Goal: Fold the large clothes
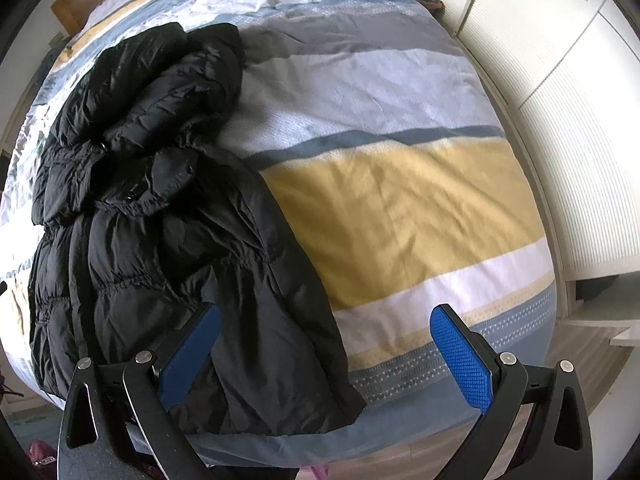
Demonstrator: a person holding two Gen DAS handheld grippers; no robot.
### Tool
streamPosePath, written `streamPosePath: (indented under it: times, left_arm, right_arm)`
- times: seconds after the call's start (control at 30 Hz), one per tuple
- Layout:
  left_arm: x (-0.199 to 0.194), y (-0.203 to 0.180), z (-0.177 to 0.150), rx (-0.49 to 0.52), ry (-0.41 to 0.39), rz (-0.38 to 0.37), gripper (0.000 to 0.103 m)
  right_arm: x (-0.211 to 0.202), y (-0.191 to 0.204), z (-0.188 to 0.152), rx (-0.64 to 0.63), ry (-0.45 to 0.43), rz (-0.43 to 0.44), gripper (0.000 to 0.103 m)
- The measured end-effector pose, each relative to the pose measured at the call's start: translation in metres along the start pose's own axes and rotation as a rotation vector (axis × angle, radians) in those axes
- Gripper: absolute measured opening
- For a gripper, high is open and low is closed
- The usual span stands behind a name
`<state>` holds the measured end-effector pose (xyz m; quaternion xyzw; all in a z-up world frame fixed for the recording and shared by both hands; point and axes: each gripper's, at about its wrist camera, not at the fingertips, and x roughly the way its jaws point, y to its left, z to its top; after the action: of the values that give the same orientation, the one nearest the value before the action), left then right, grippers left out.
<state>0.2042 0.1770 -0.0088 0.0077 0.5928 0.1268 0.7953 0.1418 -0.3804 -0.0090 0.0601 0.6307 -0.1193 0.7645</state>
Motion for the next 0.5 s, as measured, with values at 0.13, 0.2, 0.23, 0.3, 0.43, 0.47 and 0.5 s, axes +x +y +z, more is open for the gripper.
streamPosePath:
  times: [0.13,0.2,0.23,0.3,0.43,0.47,0.5]
  left_arm:
    - [0.007,0.003,-0.007,-0.004,0.019,0.0,0.079]
    - [0.01,0.005,-0.011,-0.006,0.029,0.0,0.079]
    - [0.012,0.006,-0.013,-0.009,0.035,-0.002,0.079]
    - [0.014,0.007,-0.017,-0.012,0.045,-0.002,0.079]
    - [0.02,0.01,-0.024,-0.02,0.061,0.01,0.079]
    - [0.021,0.012,-0.026,-0.024,0.064,0.01,0.079]
    - [0.023,0.013,-0.027,-0.029,0.068,0.011,0.079]
  right_arm:
    - [0.006,-0.005,-0.008,0.011,0.025,0.0,0.102]
    - [0.009,-0.006,-0.012,0.012,0.039,0.001,0.102]
    - [0.011,-0.007,-0.014,0.012,0.043,0.002,0.102]
    - [0.014,-0.008,-0.017,0.013,0.054,0.001,0.102]
    - [0.019,-0.009,-0.021,0.022,0.075,0.009,0.102]
    - [0.02,-0.009,-0.021,0.023,0.08,0.011,0.102]
    - [0.021,-0.009,-0.021,0.024,0.084,0.012,0.102]
